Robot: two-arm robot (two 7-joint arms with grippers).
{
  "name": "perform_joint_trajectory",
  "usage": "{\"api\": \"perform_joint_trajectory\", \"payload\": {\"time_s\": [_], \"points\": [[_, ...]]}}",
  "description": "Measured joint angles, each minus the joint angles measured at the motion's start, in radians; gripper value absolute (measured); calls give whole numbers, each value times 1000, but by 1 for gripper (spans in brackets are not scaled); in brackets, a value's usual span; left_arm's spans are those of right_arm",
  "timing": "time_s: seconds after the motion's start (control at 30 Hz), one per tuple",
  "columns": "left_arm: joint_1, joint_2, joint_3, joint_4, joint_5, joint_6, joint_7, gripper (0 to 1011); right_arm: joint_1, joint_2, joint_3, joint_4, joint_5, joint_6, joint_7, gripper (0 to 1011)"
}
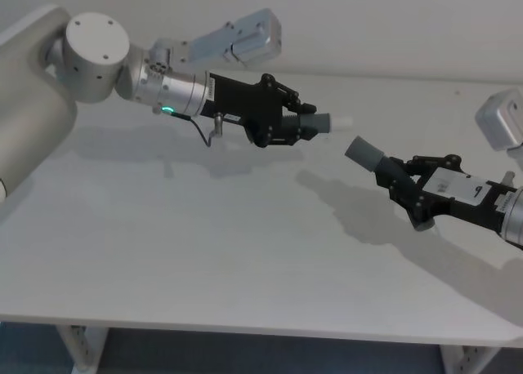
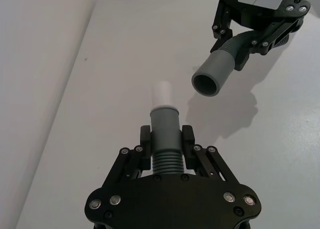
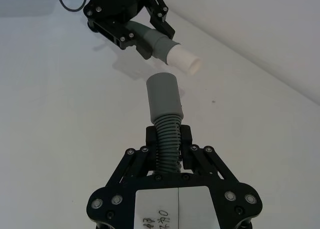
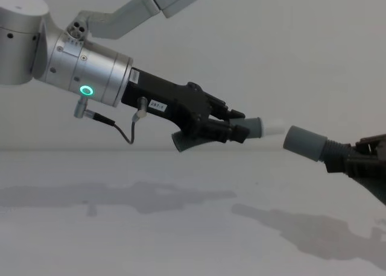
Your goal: Use both hands to pick up one end of the pipe from the table, align the ends, and insert them.
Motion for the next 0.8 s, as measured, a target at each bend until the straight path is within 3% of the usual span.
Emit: {"api": "perform_joint_trajectory", "payload": {"time_s": [0.8], "points": [[-3,-3,17,14,-23,-2,-1,348,19,0,-28,27,-10,-7,-37,262]]}}
